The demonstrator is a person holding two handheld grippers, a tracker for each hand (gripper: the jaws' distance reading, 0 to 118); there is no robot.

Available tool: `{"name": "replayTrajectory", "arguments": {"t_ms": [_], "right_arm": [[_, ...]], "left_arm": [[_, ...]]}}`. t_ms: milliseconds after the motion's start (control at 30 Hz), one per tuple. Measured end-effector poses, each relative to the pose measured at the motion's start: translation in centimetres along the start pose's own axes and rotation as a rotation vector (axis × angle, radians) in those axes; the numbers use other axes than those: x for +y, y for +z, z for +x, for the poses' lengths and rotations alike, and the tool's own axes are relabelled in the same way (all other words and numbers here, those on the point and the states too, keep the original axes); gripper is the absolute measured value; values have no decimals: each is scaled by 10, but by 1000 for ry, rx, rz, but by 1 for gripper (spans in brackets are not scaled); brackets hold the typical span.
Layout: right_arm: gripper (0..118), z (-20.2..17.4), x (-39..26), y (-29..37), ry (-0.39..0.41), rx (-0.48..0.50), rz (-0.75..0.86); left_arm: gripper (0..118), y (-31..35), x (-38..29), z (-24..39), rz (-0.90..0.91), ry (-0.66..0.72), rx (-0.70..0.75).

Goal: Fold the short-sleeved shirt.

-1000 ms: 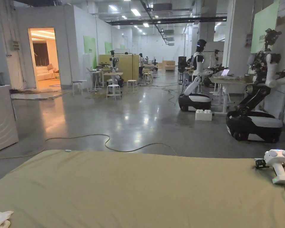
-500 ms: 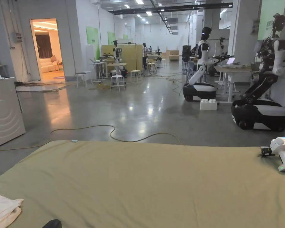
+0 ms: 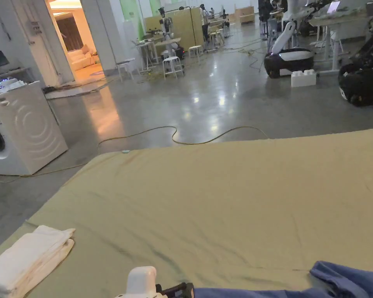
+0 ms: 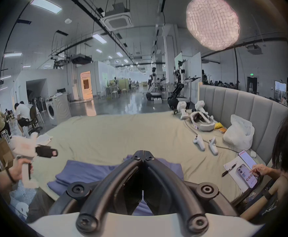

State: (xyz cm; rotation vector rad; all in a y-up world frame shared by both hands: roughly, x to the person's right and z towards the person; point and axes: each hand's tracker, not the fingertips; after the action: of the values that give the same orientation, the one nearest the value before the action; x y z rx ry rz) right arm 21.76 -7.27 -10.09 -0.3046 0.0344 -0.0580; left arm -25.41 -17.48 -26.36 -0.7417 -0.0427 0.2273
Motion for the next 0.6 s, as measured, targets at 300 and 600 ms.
{"name": "replayTrajectory", "arguments": {"t_ms": [300,600], "right_arm": [[0,21,-31,-26,-5,-50,-143],[0,33,-43,-36,-7,-63,-200]], "left_arm": [[86,-123,2,-15,-189,44,113],[38,-142,-2,-5,-256,-58,209]]}}
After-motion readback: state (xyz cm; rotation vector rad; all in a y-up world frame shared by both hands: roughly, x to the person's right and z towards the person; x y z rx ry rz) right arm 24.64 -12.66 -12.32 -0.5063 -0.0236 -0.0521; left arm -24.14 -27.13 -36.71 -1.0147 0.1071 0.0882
